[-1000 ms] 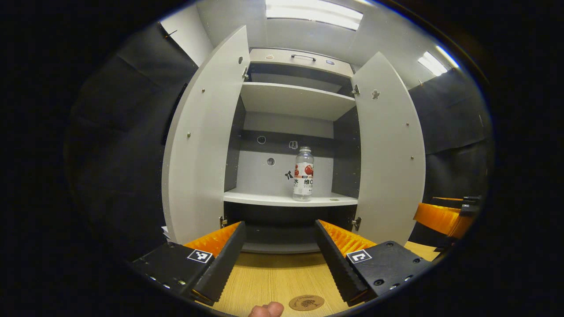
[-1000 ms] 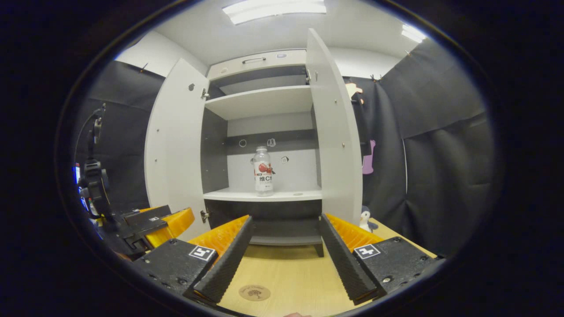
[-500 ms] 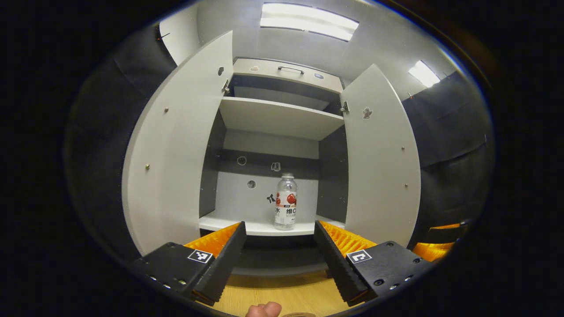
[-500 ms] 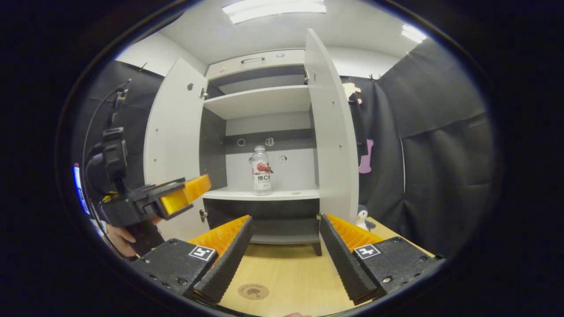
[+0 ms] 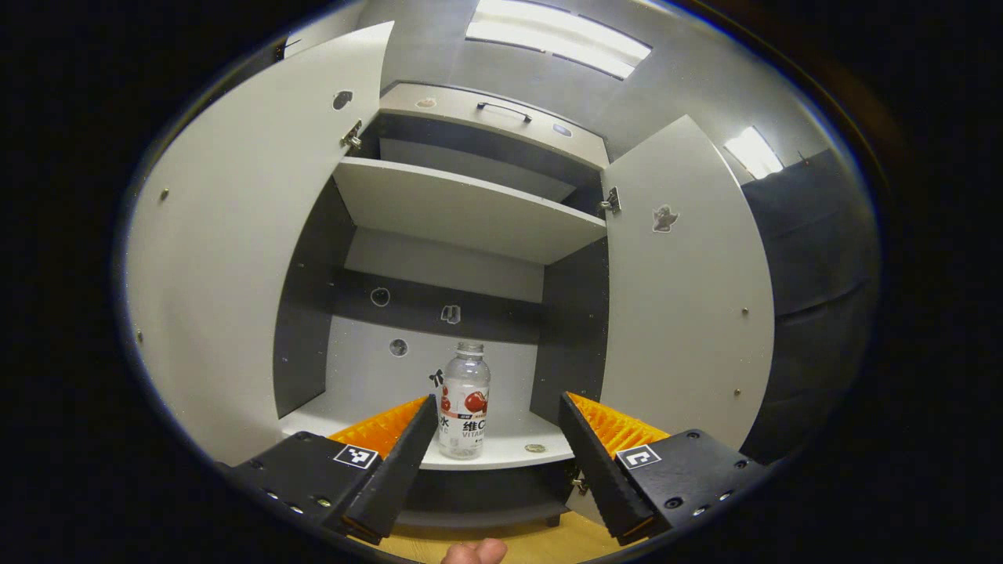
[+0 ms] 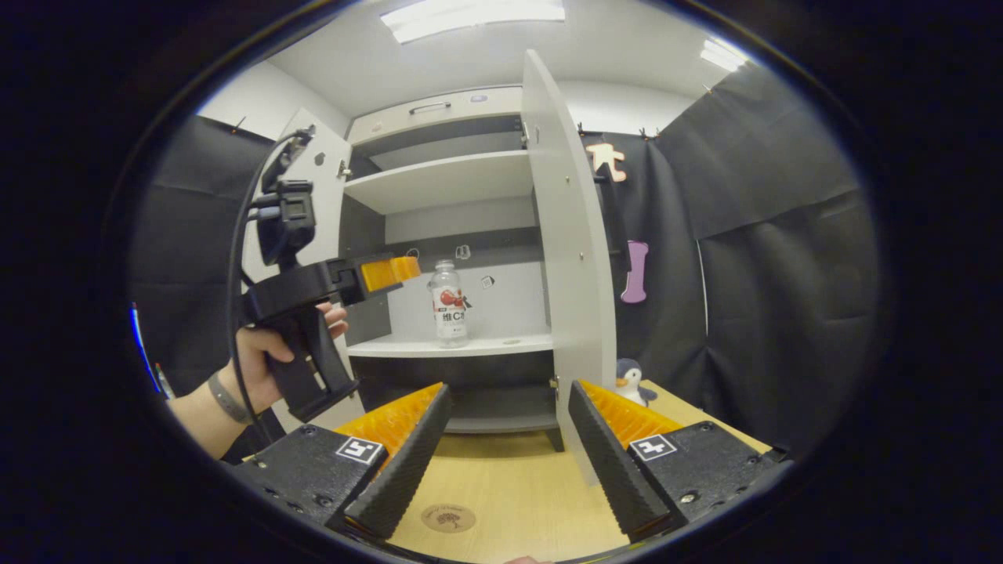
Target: Grasp the bottle in the cabinet with the left hand and place it on the coaster, then close the right door with the right hand and the left door with the left hand.
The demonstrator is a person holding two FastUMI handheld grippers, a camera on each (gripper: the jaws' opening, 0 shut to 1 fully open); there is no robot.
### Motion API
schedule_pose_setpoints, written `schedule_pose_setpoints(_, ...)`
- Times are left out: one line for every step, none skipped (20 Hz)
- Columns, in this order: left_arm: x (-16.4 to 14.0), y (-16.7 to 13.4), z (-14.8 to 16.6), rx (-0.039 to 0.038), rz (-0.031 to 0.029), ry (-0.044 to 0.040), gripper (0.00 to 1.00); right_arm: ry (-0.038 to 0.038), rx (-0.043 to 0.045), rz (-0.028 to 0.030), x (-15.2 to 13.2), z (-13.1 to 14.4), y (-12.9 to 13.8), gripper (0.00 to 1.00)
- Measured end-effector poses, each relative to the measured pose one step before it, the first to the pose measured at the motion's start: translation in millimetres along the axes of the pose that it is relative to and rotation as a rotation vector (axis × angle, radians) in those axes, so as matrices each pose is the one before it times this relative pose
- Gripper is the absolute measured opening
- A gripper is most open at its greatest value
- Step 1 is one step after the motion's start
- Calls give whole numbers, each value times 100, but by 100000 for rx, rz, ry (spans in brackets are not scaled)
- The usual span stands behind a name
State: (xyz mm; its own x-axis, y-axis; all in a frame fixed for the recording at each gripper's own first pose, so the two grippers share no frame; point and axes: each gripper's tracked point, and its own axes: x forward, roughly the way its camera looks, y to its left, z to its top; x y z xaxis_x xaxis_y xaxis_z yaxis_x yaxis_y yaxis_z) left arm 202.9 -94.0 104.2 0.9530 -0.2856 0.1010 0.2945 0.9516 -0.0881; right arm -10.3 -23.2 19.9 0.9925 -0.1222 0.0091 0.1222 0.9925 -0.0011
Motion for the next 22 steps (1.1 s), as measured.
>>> schedule_pose_setpoints(1479, 308, -223, 400, 546, 1248, 99, -113, 37, -587, -19, 88, -198, 99)
schedule_pose_setpoints(1462, 432, -361, 947, 1445, 963, 95, -302, 28, -653, 64, 159, -217, 96)
schedule_pose_setpoints(1062, 617, -260, 1107, 1623, 811, 94, -217, 131, -709, 44, 92, -239, 99)
schedule_pose_setpoints(1082, 448, -390, 1046, 1309, 1144, 99, -35, 288, -560, 124, 130, -184, 96)
schedule_pose_setpoints(1165, 336, -550, 863, 952, 1095, 94, -85, 431, -499, 78, 58, -184, 99)
schedule_pose_setpoints(991, 184, -359, 444, 465, 421, 94, -111, 309, -544, 155, 129, -215, 96)
schedule_pose_setpoints(889, 218, -321, 318, 579, 412, 95, -19, 56, -687, 97, 52, -199, 99)
schedule_pose_setpoints(815, 154, -277, 346, 410, 208, 94, -29, -116, -659, 110, 47, -284, 96)
schedule_pose_setpoints(865, 130, -297, 472, 338, 107, 99, -26, -143, -759, 89, -44, -228, 96)
schedule_pose_setpoints(868, 70, -413, 661, 378, 874, 94, 233, -53, -664, 150, -16, -256, 96)
schedule_pose_setpoints(664, 54, -444, 349, 463, 628, 94, 405, 41, -507, 136, -127, -158, 99)
schedule_pose_setpoints(596, 58, -312, 109, 342, 265, 95, 251, 98, -556, 127, -7, -156, 96)
schedule_pose_setpoints(572, -14, -323, 64, 105, 325, 95, 47, 109, -679, 123, 49, -281, 96)
schedule_pose_setpoints(541, 66, -265, 164, 185, 122, 95, -154, 22, -387, 115, 86, -117, 96)
schedule_pose_setpoints(480, 96, -166, 227, 343, -45, 94, -12, -117, -460, 153, -59, -128, 96)
schedule_pose_setpoints(389, 40, -212, 70, 167, 108, 94, 151, -153, -356, 230, -38, -108, 96)
schedule_pose_setpoints(401, -33, -88, -45, 42, 297, 95, 68, -56, -124, 81, -26, -77, 99)
schedule_pose_setpoints(401, 14, -41, -96, 135, 150, 94, 57, 11, -196, 145, 34, -71, 99)
schedule_pose_setpoints(535, 120, -99, 60, 388, -25, 95, 16, 75, -168, 99, -9, -32, 99)
schedule_pose_setpoints(429, 120, 34, 48, 543, -46, 95, 65, 1, -100, 95, 49, -24, 99)
schedule_pose_setpoints(317, 189, 19, -81, 775, -49, 95, 57, -91, -234, 101, -87, -70, 99)
schedule_pose_setpoints(353, 175, 106, -77, 948, -68, 94, 80, -53, -396, 49, 36, -109, 99)
